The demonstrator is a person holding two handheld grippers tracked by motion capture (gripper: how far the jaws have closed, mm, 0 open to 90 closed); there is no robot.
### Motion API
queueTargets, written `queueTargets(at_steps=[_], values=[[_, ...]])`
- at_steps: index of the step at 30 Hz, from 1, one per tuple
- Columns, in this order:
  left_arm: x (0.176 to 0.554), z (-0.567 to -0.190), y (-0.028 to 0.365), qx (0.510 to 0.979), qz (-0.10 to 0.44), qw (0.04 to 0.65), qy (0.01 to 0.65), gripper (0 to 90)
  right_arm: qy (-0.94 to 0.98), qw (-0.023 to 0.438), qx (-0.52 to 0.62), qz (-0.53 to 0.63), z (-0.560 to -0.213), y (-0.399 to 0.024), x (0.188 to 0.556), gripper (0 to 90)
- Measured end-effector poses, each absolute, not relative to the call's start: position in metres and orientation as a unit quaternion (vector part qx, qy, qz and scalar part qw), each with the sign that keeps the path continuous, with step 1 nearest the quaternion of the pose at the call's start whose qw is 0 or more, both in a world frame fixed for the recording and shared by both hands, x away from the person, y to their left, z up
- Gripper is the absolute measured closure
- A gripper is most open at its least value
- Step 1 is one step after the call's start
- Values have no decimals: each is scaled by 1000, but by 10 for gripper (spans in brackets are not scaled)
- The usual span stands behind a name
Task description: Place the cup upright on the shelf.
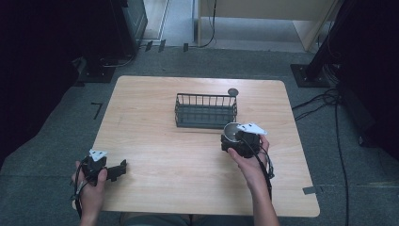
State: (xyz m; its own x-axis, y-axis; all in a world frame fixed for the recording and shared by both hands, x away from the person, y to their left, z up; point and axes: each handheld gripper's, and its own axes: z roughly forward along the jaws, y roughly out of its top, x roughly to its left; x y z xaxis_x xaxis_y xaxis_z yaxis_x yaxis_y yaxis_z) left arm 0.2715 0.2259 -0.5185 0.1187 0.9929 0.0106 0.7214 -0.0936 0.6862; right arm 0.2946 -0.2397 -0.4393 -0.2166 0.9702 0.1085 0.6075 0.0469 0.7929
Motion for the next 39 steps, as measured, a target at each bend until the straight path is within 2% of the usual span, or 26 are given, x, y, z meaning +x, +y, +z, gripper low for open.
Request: queueTargets(at_steps=[39], values=[[272, -519, 226, 695, 248, 274, 616, 0, 693, 246, 552, 392, -377, -219, 343, 174]])
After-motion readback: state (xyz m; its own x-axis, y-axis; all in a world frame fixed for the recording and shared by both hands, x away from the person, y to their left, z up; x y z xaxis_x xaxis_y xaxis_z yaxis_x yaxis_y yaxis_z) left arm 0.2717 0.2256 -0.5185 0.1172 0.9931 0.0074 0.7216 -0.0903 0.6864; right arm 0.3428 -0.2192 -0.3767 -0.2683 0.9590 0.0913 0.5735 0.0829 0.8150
